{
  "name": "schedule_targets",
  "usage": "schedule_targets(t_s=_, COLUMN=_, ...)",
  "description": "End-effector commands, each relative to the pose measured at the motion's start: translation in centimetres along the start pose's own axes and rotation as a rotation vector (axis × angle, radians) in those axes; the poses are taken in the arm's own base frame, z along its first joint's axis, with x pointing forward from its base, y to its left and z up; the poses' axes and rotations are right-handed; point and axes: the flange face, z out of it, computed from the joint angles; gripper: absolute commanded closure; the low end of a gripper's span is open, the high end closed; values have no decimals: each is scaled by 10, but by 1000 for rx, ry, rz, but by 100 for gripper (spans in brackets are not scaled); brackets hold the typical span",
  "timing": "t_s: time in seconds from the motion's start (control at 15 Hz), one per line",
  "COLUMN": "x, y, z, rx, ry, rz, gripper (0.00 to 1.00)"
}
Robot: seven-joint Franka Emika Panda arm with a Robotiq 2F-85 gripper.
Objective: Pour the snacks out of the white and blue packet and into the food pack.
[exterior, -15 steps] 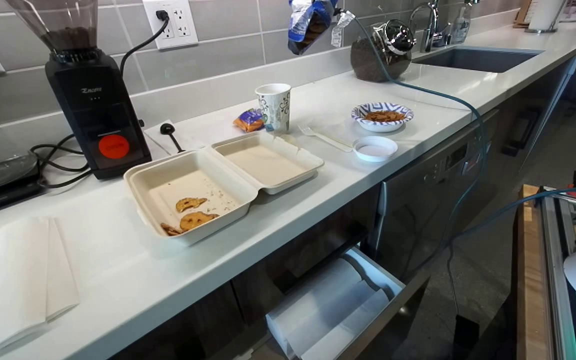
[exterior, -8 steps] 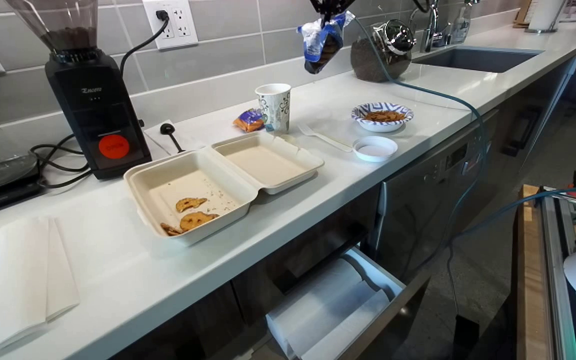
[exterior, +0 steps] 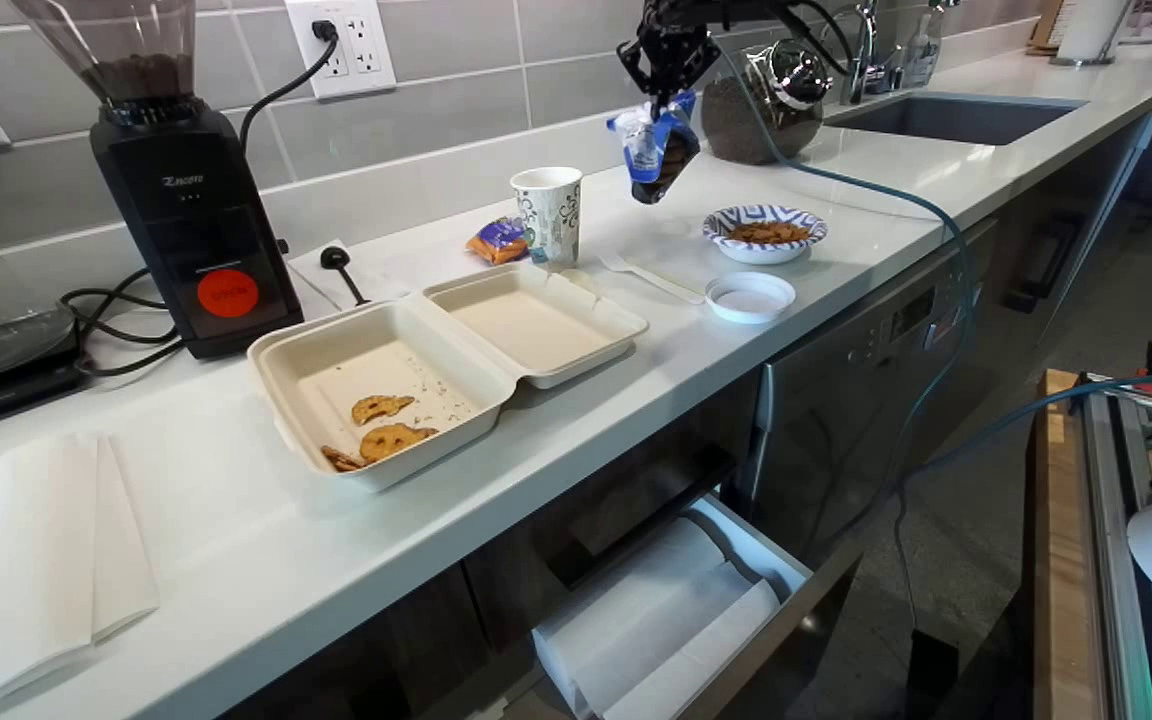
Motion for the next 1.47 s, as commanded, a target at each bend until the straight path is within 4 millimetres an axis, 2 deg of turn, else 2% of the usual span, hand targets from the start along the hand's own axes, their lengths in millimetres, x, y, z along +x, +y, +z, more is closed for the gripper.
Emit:
schedule_targets(t_s=0.0, x=0, y=-3, z=24, rx=10, ry=-24, rz=-13, gripper=100)
schedule_targets(t_s=0.33, x=-2, y=-6, z=47, rx=4, ry=-27, rz=-4, gripper=100)
schedule_targets(t_s=0.93, x=-4, y=-12, z=74, rx=-4, ry=-12, rz=-12, gripper=100)
schedule_targets(t_s=1.0, x=-3, y=-13, z=76, rx=-8, ry=-11, rz=-11, gripper=73)
schedule_targets(t_s=1.13, x=-1, y=-14, z=77, rx=-10, ry=-6, rz=-8, gripper=66)
schedule_targets(t_s=1.4, x=7, y=-17, z=70, rx=-7, ry=22, rz=1, gripper=35)
